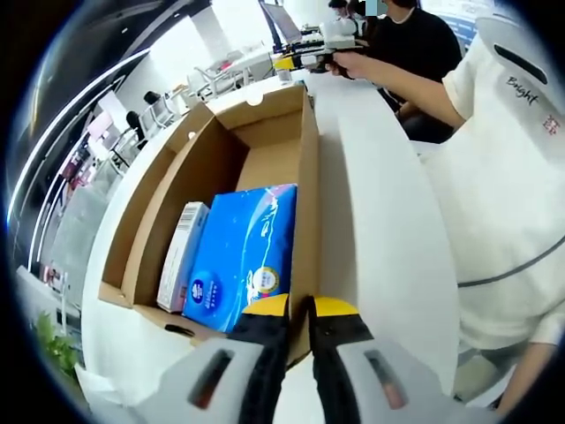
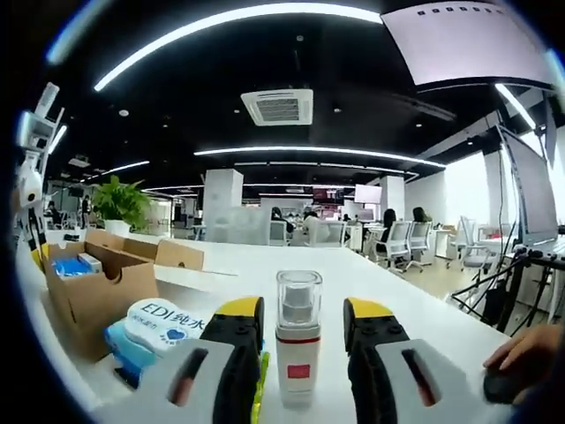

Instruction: Operate the shoe box by opening the lid, removing the specified soft item, and placing it in the target area until the item is outside and the box remains undamaged.

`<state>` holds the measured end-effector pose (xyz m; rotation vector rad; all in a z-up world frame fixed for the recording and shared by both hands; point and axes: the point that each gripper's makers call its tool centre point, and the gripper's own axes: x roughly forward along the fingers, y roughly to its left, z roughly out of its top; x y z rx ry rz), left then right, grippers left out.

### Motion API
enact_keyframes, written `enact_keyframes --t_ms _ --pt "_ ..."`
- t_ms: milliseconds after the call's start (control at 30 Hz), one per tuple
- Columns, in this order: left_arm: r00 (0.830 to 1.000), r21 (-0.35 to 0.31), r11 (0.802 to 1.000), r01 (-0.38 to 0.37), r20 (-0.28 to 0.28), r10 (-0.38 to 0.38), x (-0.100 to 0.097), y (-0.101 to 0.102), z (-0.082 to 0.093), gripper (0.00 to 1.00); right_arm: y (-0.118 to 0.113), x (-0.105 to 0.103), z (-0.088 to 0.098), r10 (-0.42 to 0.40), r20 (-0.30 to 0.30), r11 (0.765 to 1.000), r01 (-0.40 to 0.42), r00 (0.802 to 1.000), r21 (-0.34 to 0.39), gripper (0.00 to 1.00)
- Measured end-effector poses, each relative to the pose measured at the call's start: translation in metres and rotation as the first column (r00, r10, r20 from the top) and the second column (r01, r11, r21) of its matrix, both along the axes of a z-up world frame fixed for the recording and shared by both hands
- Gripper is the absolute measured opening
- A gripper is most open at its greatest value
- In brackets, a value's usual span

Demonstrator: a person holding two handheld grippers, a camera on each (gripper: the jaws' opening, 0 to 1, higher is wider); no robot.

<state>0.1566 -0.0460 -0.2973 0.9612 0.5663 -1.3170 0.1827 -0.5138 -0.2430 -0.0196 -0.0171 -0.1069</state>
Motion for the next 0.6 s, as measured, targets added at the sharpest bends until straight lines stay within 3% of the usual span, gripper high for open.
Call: enact_keyframes --t_ms 67,133,233,600 --pt "1.000 0.000 1.000 0.000 0.000 0.000 0.000 0.000 0.000 0.07 -0.001 -0.002 0.003 -0.004 0.012 1.000 0.004 1.000 0.027 0.44" --pt "1.000 -0.001 1.000 0.001 -0.001 -0.001 0.000 0.000 0.000 0.07 -0.001 -0.006 0.007 -0.011 0.017 0.993 0.009 1.000 0.118 0.43" --pt "1.000 0.000 1.000 -0.002 -0.001 0.002 0.000 0.000 0.000 0.07 -0.001 -0.011 0.020 -0.016 0.061 0.993 0.009 0.998 0.117 0.48" --pt "1.000 -0.005 1.000 -0.002 -0.011 0.002 0.000 0.000 0.000 0.07 0.021 -0.019 0.046 0.014 0.089 0.998 -0.019 0.996 0.054 0.52"
